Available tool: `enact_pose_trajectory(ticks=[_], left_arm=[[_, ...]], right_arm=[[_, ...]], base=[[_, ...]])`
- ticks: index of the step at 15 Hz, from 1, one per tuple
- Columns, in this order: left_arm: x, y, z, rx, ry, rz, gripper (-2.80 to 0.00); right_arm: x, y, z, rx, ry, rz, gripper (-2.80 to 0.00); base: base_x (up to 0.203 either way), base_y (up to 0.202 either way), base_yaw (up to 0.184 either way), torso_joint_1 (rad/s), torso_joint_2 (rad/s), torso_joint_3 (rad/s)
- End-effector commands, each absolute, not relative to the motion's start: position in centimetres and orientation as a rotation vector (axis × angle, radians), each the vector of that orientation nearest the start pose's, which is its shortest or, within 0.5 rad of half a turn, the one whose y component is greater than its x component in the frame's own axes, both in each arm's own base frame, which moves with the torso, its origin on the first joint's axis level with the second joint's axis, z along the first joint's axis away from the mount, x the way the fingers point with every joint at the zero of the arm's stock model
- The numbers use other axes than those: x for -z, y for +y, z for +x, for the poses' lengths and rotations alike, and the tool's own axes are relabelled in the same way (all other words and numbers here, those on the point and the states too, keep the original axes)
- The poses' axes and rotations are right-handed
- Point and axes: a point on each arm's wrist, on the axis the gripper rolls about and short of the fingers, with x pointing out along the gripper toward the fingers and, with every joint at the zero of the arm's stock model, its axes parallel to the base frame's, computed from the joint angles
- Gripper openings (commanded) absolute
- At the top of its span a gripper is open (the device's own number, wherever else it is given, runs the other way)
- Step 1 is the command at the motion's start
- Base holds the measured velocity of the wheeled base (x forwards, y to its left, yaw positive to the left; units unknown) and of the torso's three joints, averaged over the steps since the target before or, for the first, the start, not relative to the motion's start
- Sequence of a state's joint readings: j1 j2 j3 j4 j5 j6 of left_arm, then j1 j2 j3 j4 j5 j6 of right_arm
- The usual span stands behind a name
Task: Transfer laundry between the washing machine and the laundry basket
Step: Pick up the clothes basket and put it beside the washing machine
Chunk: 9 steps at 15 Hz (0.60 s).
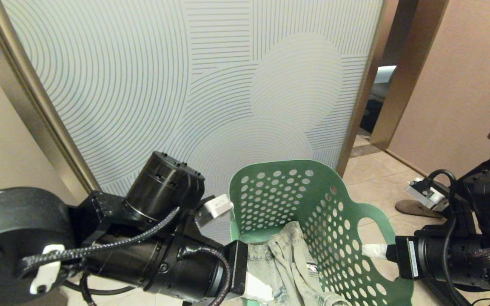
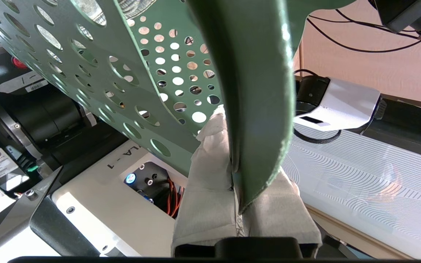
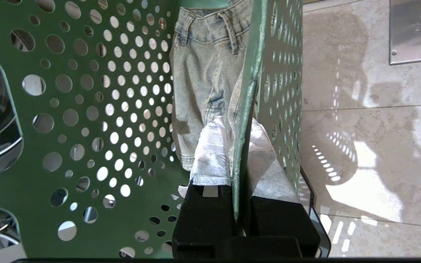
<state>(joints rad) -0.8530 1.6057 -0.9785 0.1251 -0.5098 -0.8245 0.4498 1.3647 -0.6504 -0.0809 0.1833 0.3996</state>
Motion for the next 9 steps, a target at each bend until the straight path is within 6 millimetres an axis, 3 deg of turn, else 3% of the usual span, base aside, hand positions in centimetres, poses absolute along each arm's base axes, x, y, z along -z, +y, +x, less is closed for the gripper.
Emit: enact_pose_trajectory(ticks=[1, 3, 9], left_arm=[[-18.94, -21.03, 16.9, 0.874, 1.275, -0.522, -2.8], [-18.97, -21.0, 16.87, 0.876, 1.276, -0.522, -2.8], [-19.05, -20.91, 16.75, 0.878, 1.274, -0.523, -2.8]], right_arm=[[-17.55, 9.17, 18.08, -0.468, 0.75, 0.288, -2.8], [-17.5, 9.15, 18.08, -0.463, 0.75, 0.287, -2.8], [-17.37, 9.04, 17.84, -0.463, 0.753, 0.285, -2.8]], base=[[0.0, 0.0, 0.0, 0.0, 0.0, 0.0], [0.001, -0.006, 0.049, 0.001, 0.0, 0.003], [0.001, -0.008, 0.173, 0.0, 0.0, -0.001]])
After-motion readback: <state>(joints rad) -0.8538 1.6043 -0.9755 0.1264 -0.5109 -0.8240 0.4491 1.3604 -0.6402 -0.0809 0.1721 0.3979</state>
